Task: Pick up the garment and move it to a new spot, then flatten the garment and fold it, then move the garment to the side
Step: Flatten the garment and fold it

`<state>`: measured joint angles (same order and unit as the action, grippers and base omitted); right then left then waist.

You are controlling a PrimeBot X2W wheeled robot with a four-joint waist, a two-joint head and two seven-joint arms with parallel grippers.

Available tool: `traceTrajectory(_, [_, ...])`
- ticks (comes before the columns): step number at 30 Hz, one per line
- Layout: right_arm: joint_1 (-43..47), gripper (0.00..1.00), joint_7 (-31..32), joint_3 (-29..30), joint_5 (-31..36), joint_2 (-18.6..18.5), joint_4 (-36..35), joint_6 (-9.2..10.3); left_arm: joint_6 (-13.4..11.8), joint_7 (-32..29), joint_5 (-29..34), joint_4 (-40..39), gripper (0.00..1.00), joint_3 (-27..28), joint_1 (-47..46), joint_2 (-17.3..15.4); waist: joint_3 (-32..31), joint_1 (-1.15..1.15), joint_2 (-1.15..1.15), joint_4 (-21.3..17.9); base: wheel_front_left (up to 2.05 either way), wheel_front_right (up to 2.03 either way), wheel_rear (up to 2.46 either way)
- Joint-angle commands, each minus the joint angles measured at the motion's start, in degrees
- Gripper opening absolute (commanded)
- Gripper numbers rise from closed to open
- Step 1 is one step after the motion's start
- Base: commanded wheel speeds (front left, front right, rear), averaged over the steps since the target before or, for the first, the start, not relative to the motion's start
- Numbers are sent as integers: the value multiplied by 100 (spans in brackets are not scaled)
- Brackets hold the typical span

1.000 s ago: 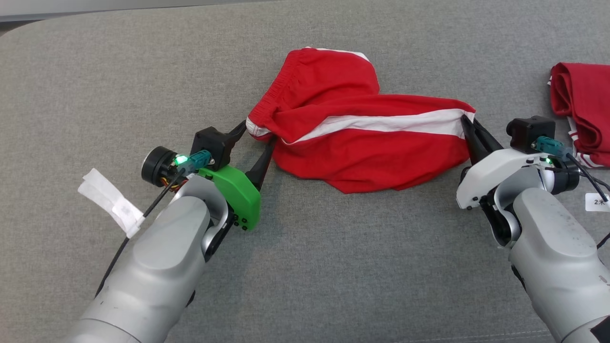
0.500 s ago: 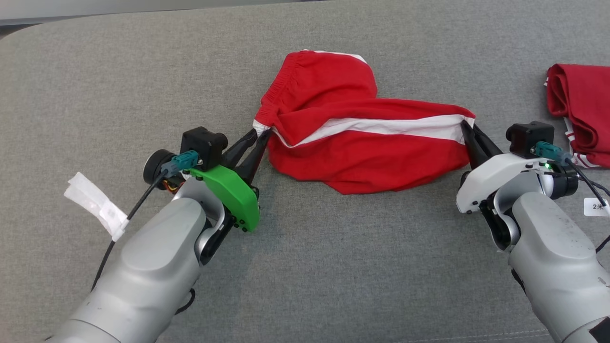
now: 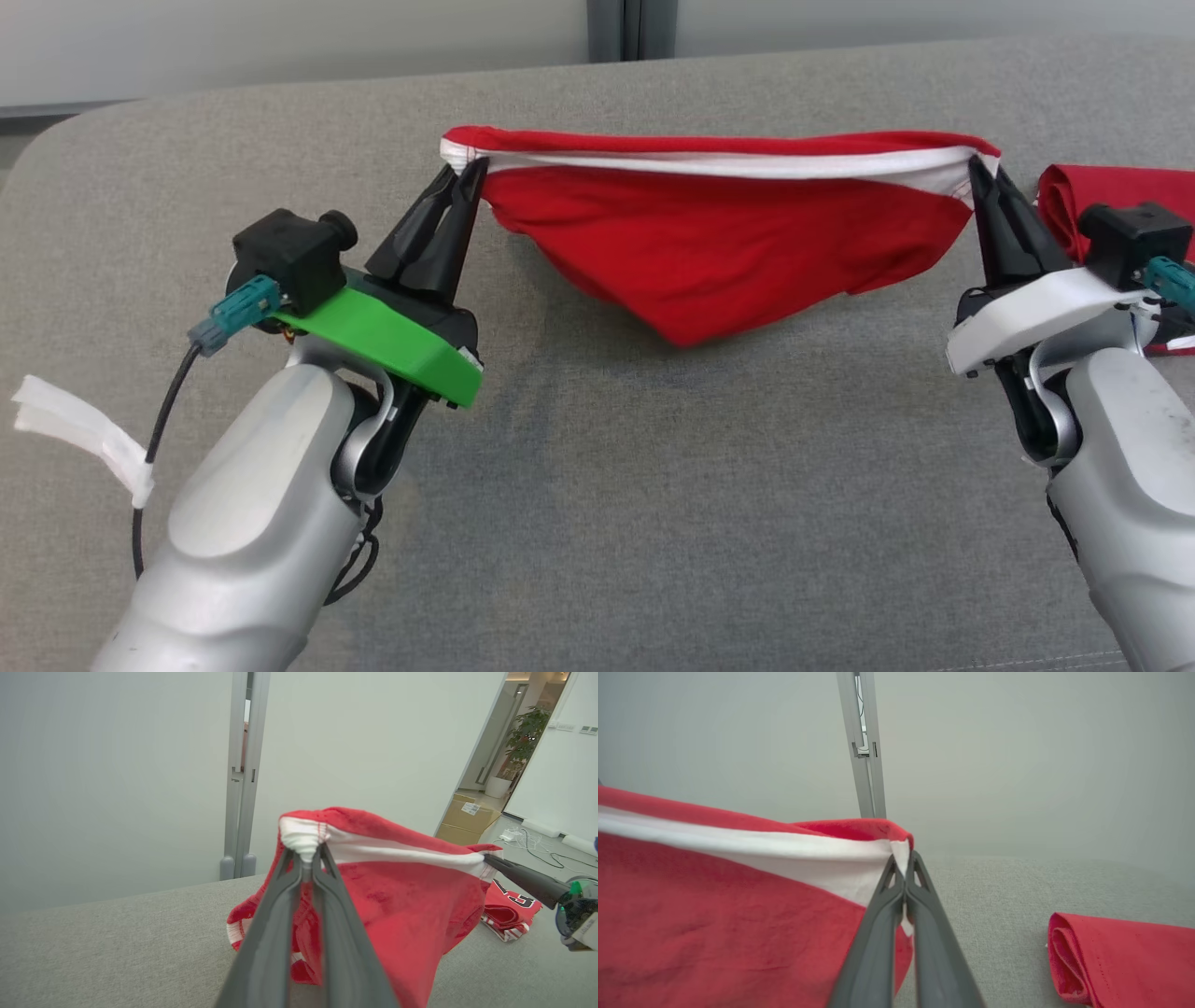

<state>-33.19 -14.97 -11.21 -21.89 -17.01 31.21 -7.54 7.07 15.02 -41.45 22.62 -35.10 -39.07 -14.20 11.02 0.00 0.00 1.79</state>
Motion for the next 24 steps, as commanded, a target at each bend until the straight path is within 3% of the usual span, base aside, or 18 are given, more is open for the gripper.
traceTrajectory(1, [178, 0, -18, 101, 65, -31, -309, 11, -57, 18, 95, -203, 0, 99, 137, -94, -351, 0, 0, 3, 0, 0, 0])
traceTrajectory(5, [666, 0, 138, 470, 310, -32, -1677, 11, -279, 14, 166, -1074, 0, 283, 287, -244, -725, 0, 0, -37, 0, 0, 0])
traceTrajectory(14, [1687, 0, 1325, 1172, 829, 261, -5029, 10, -837, -677, 26, -3048, 0, 558, 372, -652, -1056, 0, 0, -216, 0, 0, 0])
traceTrajectory(19, [1849, 0, 1864, 1319, 694, 422, -5732, 10, -926, -1019, -86, -3160, 0, 579, 283, -755, -882, 0, 0, -305, 0, 0, 0])
traceTrajectory(24, [1471, 0, 2024, 1236, 475, 607, -5348, 10, -804, -1151, -275, -2506, 0, 638, -67, -677, -447, 0, 0, -412, 0, 0, 0])
